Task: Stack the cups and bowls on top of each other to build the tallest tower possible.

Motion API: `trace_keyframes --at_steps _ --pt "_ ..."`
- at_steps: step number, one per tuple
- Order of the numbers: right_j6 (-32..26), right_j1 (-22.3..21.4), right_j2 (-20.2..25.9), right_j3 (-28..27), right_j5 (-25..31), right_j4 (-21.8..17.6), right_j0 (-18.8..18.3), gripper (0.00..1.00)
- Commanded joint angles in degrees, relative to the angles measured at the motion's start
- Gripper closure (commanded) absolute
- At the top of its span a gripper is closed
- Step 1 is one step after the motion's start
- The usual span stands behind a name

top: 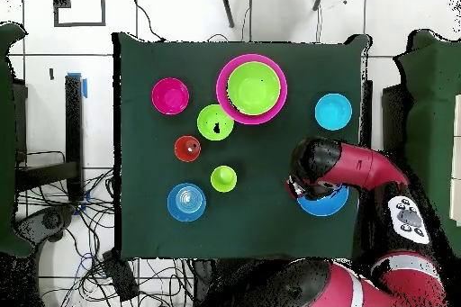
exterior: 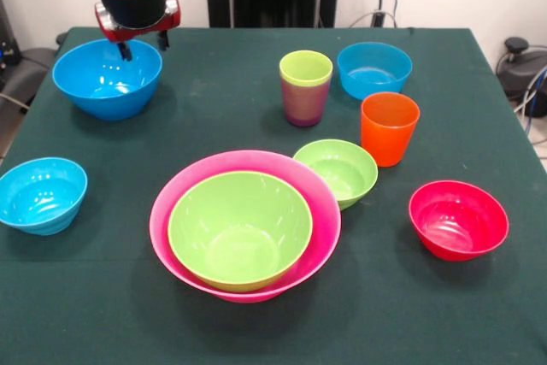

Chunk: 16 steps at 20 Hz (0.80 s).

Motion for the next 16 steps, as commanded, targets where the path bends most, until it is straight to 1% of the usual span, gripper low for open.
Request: trace_keyframes --at_steps 1,8,11,13,16 --pt "6.5 2.1 3.9 2.5 3.1 1.7 1.2 0.00" --pt "6.7 2.5 3.9 3.5 -0.8 0.9 1.0 0.00" --pt "6.9 2.6 4.1 3.8 -0.8 1.2 1.0 0.00" --pt "7.1 3.5 4.5 3.8 -0.7 1.7 0.7 0.00" --pt "7.3 4.2 4.5 4.3 -1.9 1.6 0.3 0.00"
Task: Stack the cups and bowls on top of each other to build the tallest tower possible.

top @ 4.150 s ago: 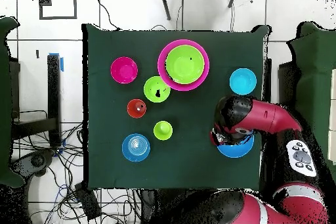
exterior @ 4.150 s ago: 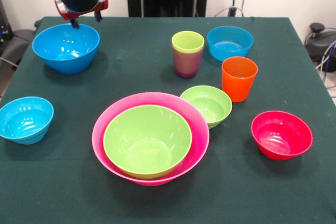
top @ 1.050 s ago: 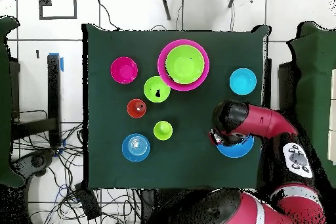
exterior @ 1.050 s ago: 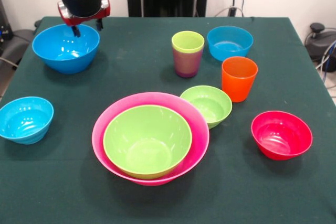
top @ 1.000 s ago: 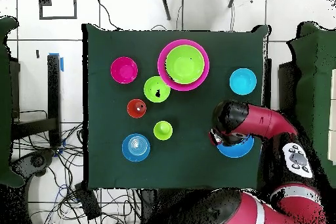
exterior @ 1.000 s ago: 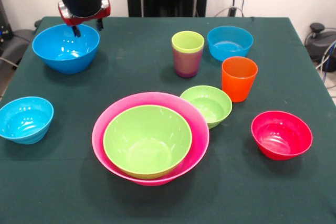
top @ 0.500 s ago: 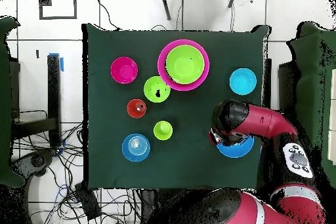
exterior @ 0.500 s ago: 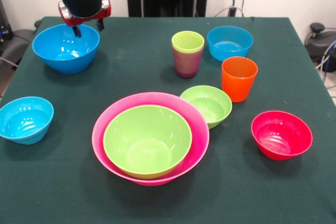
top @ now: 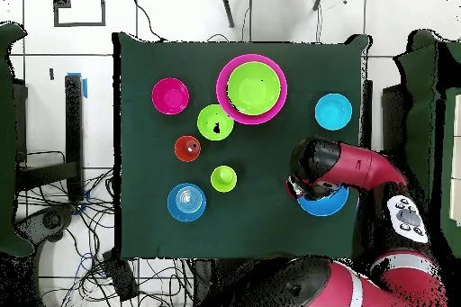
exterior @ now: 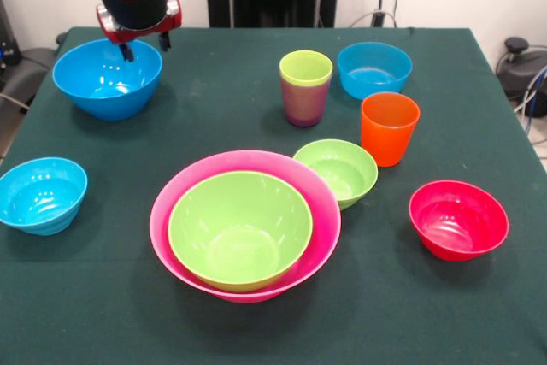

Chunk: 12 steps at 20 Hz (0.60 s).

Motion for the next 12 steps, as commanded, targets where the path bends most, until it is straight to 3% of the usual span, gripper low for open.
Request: trace_keyframes --at_steps 1,12 --pt "7.2 3.9 4.5 4.3 -2.2 1.4 0.3 0.00" --pt "7.6 5.8 5.1 5.0 -5.0 1.6 -0.4 0.00"
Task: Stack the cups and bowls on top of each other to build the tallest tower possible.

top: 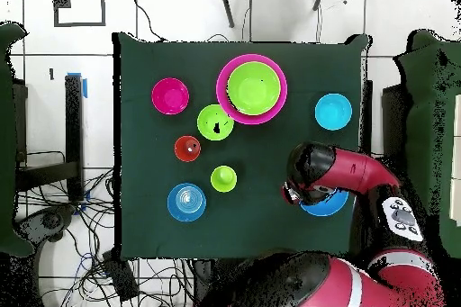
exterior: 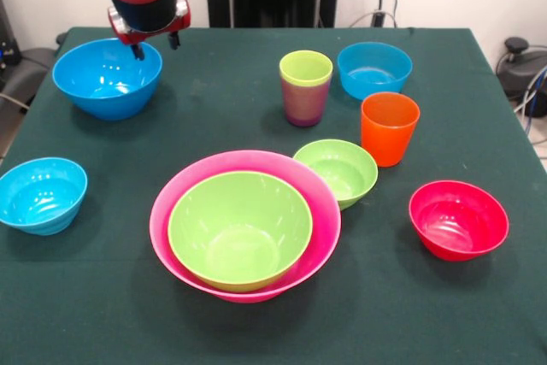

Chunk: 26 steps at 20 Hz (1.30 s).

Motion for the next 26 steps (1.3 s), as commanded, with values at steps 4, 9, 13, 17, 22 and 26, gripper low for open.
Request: trace_keyframes --at_steps 4,9,13,17,22,26 --pt "7.6 4.5 5.0 3.5 -5.1 1.5 -0.3 0.00" --pt "6.7 5.5 5.1 1.7 -5.1 0.9 -0.6 0.00" --pt "7.0 5.2 4.9 2.0 -7.2 0.2 -0.4 0.00" --pt "7.3 5.2 4.6 2.2 -8.8 -0.3 -0.3 0.00" --pt "7.4 4.8 4.2 1.9 -8.9 -0.4 0.3 0.00" --pt "7.4 4.9 3.9 1.5 -9.0 -0.5 0.6 0.00"
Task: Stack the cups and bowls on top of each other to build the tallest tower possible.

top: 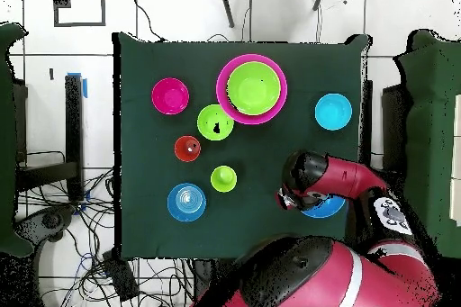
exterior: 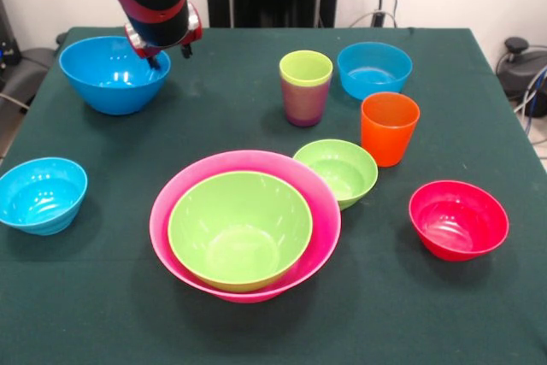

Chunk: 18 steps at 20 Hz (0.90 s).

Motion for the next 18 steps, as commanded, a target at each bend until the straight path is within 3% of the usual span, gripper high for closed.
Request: trace_keyframes --at_steps 1,18 --pt "7.4 1.0 3.8 0.4 -5.8 -0.6 1.2 0.00" --pt "6.1 0.6 2.9 -3.2 -3.7 -1.9 3.3 0.00"
